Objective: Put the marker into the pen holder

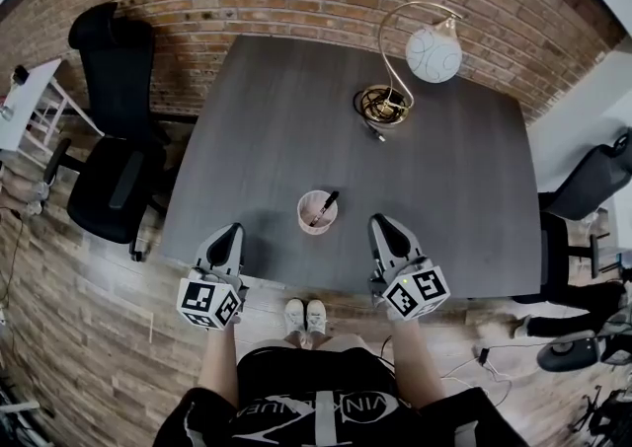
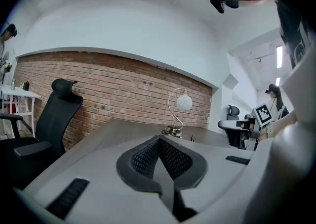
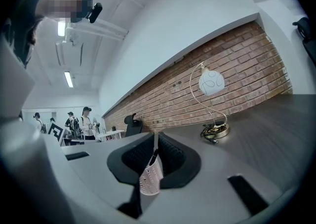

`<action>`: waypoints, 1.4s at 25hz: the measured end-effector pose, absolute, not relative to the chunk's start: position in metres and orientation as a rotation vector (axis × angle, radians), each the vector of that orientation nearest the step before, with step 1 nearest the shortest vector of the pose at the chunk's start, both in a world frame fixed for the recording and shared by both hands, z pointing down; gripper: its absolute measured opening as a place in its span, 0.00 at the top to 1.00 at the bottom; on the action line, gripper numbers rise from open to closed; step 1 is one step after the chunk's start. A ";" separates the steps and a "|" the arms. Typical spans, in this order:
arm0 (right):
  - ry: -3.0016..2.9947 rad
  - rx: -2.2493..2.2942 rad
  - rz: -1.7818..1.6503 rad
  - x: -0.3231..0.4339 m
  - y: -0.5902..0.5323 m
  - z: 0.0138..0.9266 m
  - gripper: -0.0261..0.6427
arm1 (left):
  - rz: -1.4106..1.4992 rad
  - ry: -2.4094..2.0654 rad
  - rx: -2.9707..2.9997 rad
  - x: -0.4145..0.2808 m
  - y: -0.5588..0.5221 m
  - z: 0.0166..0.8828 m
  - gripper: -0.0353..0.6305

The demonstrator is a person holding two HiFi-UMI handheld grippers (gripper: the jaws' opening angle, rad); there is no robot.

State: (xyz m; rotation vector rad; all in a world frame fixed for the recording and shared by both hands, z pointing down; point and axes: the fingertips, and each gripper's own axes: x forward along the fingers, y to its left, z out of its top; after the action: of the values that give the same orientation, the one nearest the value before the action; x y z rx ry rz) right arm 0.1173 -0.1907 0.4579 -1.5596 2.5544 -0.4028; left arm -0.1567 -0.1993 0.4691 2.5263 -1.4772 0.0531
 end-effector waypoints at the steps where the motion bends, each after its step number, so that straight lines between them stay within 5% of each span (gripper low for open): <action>1: 2.549 -1.558 -0.404 0.118 -0.190 0.456 0.90 | 0.050 -1.476 2.534 -0.155 -0.200 0.466 0.93; 35: 2.519 -1.543 -0.267 0.125 -0.197 0.412 0.90 | -0.043 -1.447 2.677 -0.131 -0.219 0.412 0.93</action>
State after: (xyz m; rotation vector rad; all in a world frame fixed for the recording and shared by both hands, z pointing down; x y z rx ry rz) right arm 0.1249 -0.1975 0.4118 -1.5427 2.5194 -0.2671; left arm -0.1310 -0.2193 0.4118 2.6765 -1.4474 -0.0425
